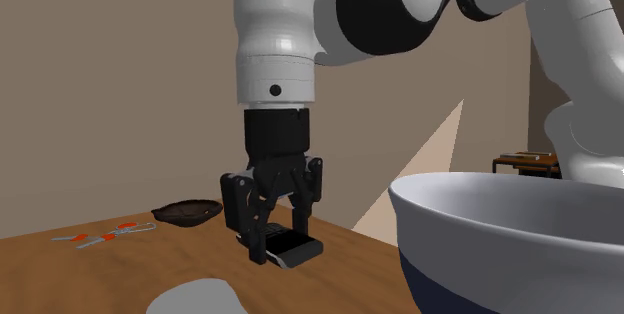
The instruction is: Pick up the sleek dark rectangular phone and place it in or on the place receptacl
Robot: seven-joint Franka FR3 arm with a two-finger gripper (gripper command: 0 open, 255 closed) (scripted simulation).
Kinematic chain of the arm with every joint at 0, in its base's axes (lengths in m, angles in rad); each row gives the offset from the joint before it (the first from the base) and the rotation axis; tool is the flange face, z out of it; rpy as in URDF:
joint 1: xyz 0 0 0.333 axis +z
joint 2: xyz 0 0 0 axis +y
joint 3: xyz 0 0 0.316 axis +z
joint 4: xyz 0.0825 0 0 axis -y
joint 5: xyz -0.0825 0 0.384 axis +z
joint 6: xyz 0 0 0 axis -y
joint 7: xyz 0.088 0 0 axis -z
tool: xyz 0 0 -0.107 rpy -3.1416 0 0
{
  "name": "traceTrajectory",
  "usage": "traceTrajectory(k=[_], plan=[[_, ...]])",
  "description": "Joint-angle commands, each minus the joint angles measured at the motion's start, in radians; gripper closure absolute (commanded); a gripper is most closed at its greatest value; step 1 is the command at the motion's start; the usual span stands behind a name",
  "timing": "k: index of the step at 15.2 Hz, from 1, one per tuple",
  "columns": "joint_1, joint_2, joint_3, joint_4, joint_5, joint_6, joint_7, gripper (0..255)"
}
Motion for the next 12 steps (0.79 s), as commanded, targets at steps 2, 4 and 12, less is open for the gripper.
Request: traceTrajectory(k=[2, 4, 12], plan=[[-0.006, -0.019, 0.007, 0.015, 0.016, -0.03, -0.013, 255], [-0.009, -0.033, 0.011, 0.027, 0.028, -0.052, -0.021, 255], [-0.019, -0.079, 0.025, 0.082, 0.066, -0.143, -0.05, 255]])
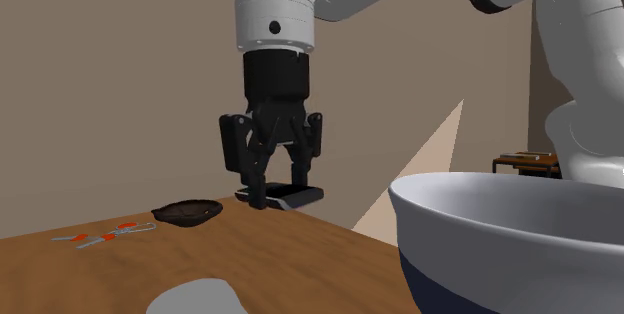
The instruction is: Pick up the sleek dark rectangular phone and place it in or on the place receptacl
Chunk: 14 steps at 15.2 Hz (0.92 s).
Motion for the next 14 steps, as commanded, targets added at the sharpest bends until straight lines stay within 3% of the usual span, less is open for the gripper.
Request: traceTrajectory(k=[1, 5, 14], plan=[[-0.002, -0.011, 0.003, 0.017, 0.009, -0.026, -0.007, 255], [-0.005, 0.004, -0.003, 0.072, 0.004, -0.067, -0.024, 255], [0.017, 0.274, -0.083, 0.46, -0.111, -0.204, -0.127, 255]])
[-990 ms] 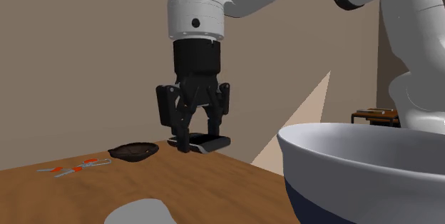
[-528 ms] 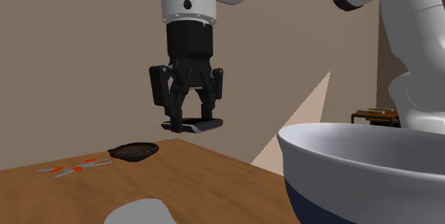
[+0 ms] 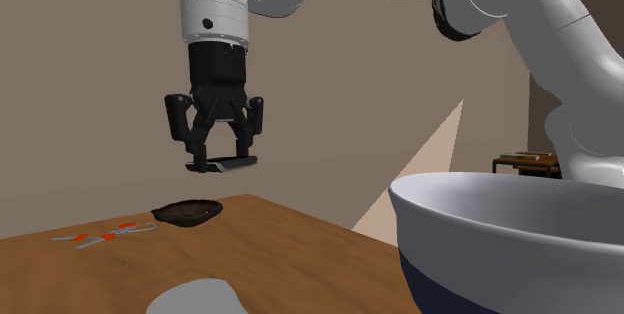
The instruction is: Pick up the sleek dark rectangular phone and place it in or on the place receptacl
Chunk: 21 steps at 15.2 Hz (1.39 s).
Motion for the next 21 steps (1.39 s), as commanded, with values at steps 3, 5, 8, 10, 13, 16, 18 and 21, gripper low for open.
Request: traceTrajectory(k=[3, 5, 8, 10, 13, 16, 18, 21], plan=[[0.033, 0.154, -0.041, 0.249, -0.048, -0.094, -0.064, 255], [0.062, 0.246, -0.062, 0.409, -0.07, -0.155, -0.1, 255], [0.077, 0.302, -0.076, 0.483, -0.082, -0.169, -0.119, 255], [0.07, 0.3, -0.076, 0.451, -0.083, -0.141, -0.114, 255], [0.061, 0.3, -0.076, 0.408, -0.085, -0.101, -0.107, 255], [0.054, 0.303, -0.078, 0.371, -0.088, -0.063, -0.1, 255], [0.05, 0.307, -0.079, 0.35, -0.091, -0.039, -0.095, 255], [0.046, 0.312, -0.081, 0.326, -0.094, -0.012, -0.09, 255]])
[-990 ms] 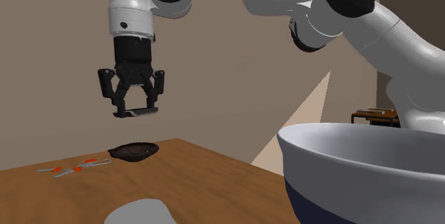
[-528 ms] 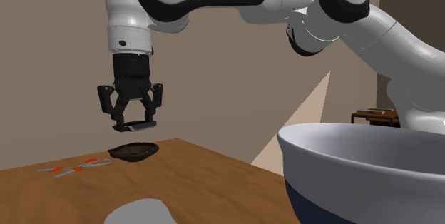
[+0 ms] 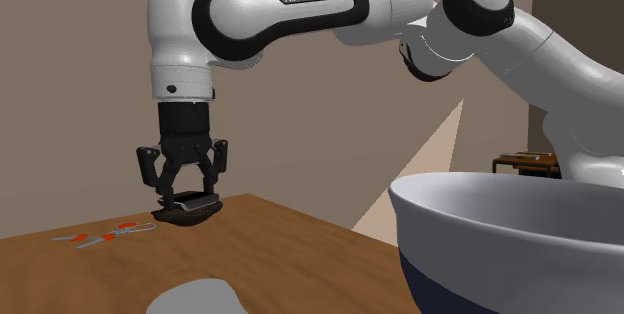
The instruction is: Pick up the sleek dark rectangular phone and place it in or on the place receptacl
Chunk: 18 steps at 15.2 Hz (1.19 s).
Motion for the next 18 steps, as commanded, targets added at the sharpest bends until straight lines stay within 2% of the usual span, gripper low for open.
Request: traceTrajectory(k=[1, 7, 8, 13, 17, 18], plan=[[0.0, 0.002, -0.001, -0.004, -0.001, 0.006, 0.001, 255], [0.0, 0.002, 0.0, -0.004, -0.001, 0.006, 0.001, 255], [0.0, 0.002, 0.0, -0.004, -0.001, 0.006, 0.001, 0], [0.0, 0.002, 0.0, -0.004, -0.001, 0.006, 0.001, 0], [0.027, -0.005, 0.004, 0.116, 0.009, -0.114, -0.017, 0], [0.027, -0.005, 0.004, 0.116, 0.009, -0.114, -0.017, 0]])
